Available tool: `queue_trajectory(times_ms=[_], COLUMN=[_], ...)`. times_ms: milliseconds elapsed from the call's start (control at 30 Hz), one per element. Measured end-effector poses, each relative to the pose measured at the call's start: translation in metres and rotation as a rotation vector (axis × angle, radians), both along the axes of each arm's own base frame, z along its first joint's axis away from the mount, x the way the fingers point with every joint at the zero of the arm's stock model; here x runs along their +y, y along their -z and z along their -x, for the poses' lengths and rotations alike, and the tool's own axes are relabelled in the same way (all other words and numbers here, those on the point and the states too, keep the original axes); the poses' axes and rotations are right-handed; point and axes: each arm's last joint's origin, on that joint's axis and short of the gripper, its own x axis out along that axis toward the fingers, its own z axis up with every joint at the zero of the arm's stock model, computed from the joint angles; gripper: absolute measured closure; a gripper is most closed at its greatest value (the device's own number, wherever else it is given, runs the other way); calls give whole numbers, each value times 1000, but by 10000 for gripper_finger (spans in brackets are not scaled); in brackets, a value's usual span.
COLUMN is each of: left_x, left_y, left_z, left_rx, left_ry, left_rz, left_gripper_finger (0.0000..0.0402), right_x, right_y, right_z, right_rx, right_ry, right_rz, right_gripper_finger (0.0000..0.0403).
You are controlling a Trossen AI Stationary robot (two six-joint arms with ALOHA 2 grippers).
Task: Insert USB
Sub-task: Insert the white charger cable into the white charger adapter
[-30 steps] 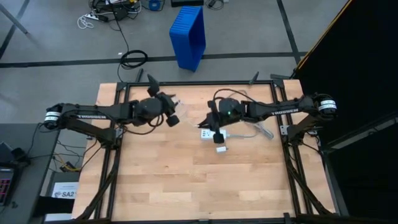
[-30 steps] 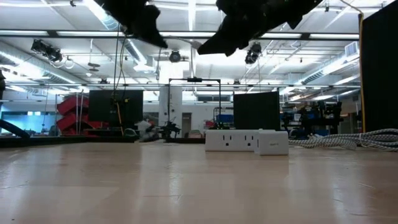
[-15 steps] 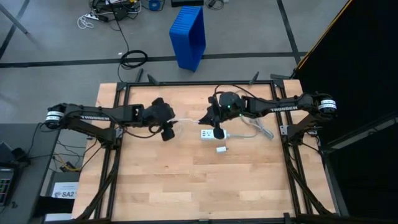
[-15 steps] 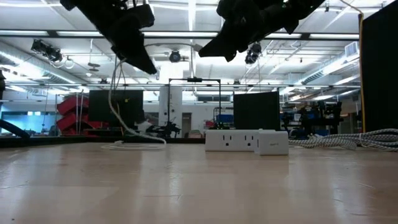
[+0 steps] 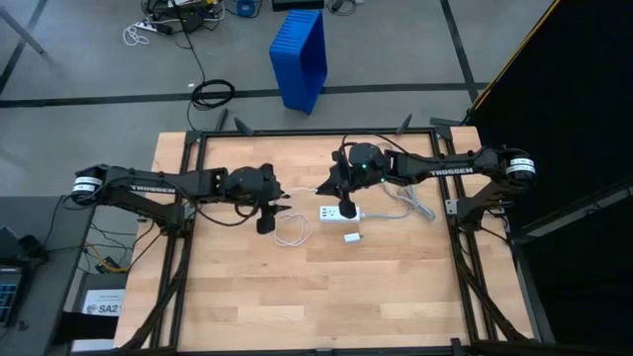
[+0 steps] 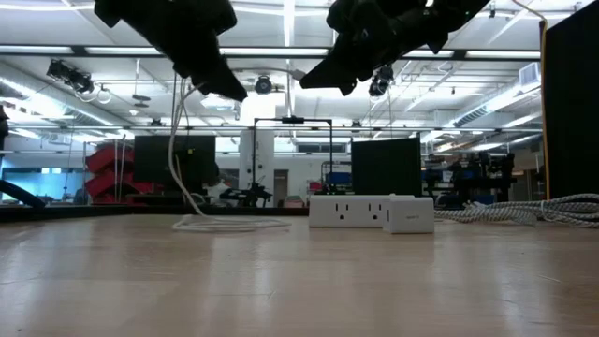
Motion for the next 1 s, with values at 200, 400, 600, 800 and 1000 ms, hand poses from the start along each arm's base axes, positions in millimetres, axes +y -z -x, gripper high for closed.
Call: queue_trajectory(times_ms=[200,400,600,800,1000], left_x=[7,14,-4,-26,-35], left_y=[-21,-55,-68,-26,22], left_z=[16,45,34,-13,-51], left_rx=[-78,-226,-465,-407,-306], left_ry=[-77,-381,-60,70,66], left_rz=[-76,-211,3,60,93], left_gripper_finger=[275,275,275,275,275], right_x=[-7,-17,-24,-25,-25], right_y=[7,17,18,15,16], right_z=[-2,-3,-5,-6,-5], right_rx=[29,62,48,20,27], right_ry=[39,78,98,99,88], right_rz=[-24,-48,-57,-58,-66], right_gripper_finger=[403,403,403,403,403])
